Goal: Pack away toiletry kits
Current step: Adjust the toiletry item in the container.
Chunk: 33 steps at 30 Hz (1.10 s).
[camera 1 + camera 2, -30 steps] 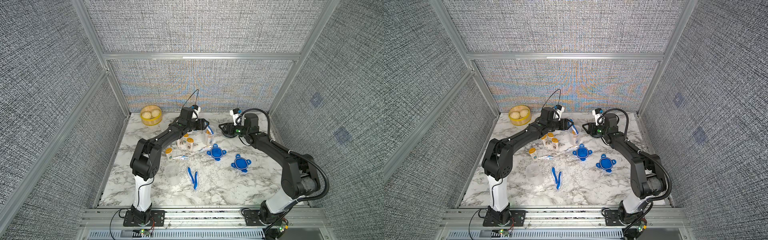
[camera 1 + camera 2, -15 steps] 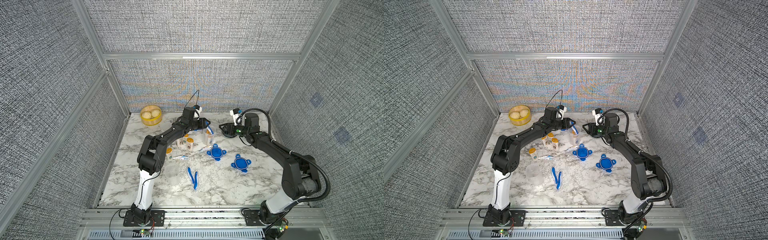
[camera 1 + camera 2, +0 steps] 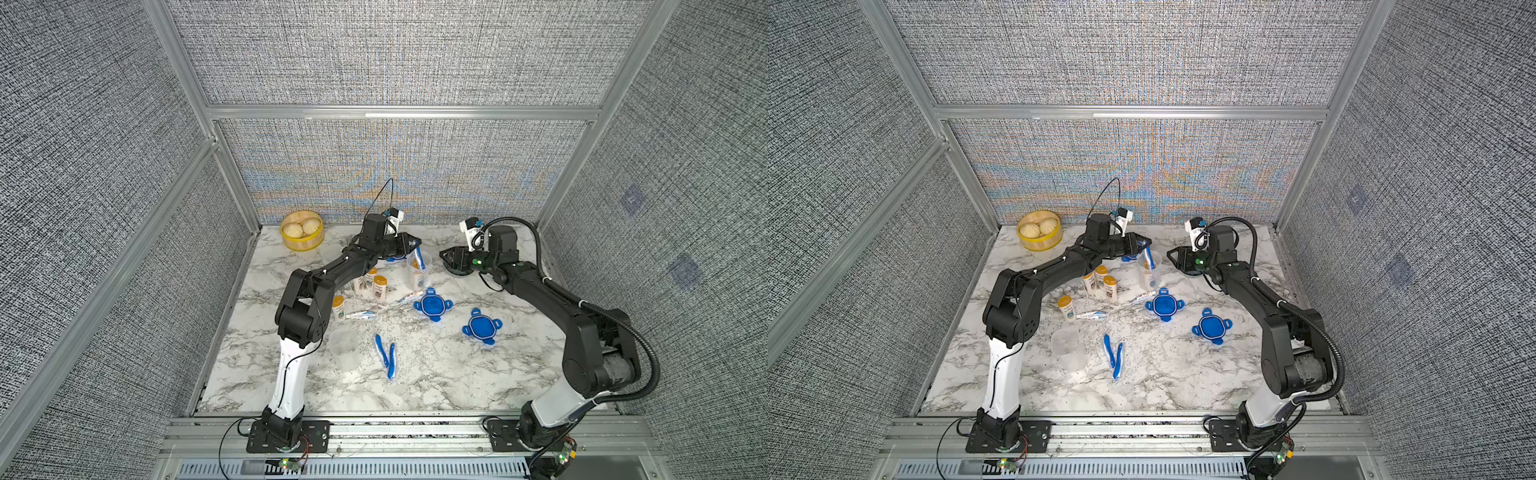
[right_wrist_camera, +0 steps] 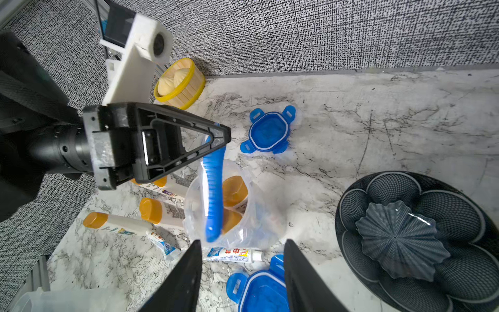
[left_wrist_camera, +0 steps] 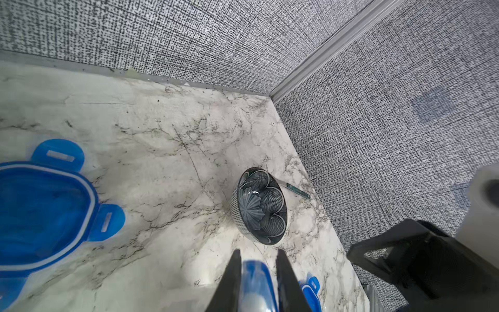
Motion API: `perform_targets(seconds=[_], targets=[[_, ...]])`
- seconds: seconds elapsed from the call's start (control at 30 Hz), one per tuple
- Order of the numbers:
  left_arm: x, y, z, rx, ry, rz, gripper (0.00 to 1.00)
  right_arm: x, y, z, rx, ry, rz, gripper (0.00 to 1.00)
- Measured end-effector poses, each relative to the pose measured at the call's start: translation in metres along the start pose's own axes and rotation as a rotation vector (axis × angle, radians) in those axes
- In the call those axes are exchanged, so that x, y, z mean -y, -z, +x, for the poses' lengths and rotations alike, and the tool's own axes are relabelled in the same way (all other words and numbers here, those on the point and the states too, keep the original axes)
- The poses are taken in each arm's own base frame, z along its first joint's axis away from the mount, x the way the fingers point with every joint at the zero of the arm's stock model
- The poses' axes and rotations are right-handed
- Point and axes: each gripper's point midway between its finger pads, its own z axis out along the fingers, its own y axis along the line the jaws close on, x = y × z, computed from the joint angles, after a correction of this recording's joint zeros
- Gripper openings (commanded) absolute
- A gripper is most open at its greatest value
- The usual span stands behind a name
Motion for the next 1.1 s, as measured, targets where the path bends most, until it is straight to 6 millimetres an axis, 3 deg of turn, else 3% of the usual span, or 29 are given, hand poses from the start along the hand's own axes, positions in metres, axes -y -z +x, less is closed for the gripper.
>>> perform_targets(seconds=[0.23,0.7,1.1], targets=[[0.008,0.005,0.0,-0.001,-0.009,0.022,0.11,0.003,0.0,0.003,-0.013,0.001,0.018,0.51],[0.031,0.028,0.0,0.034,-0.133,0.039,0.08,0.004,0.0,0.005,-0.021,0.004,0.02,0.51],[0.05,0.033,-0.012,0.103,-0.3,0.04,0.07,0.004,0.0,0.005,-0.021,0.011,0.019,0.51]])
